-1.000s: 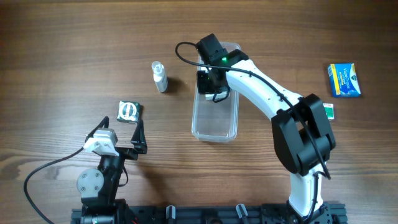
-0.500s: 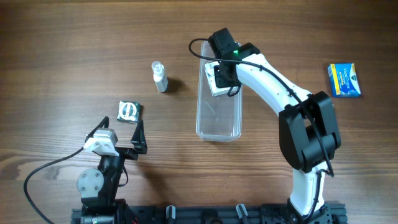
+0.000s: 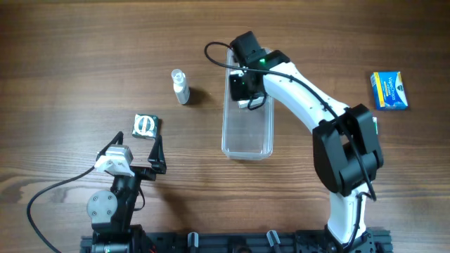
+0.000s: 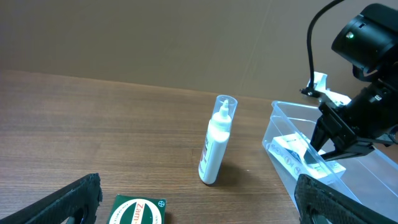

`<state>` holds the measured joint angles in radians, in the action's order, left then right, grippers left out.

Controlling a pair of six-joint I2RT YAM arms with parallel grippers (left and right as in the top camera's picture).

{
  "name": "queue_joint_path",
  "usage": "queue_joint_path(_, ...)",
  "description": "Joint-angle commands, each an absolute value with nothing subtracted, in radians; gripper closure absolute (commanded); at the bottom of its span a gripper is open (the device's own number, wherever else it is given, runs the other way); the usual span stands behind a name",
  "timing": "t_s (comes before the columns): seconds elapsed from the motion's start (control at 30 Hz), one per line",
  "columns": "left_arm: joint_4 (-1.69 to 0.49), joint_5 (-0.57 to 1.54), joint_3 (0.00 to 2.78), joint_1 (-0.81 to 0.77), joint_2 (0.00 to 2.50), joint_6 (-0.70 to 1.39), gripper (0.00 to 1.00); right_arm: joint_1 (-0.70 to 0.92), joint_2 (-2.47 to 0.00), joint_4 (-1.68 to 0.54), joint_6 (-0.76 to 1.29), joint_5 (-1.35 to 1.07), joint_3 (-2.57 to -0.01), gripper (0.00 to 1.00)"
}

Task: Pack container
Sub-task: 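Open the right gripper to release the box and lift away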

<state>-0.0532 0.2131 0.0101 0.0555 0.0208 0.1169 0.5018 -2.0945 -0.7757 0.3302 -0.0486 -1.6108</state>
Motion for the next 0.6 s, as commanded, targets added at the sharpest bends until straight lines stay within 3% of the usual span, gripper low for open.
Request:
queue_joint_path(0.0,-0.057,0.208,0.006,0.065,0.021,0.109,0.0,0.516,-2.078,-0.756,0.314,-0.051,-1.63,0.96)
queue_joint_path(0.57,-0.057,0.208,0.006,0.065,0.021,0.109,0.0,0.516,-2.148,-0.628,0.236,-0.068,-1.629,0.96)
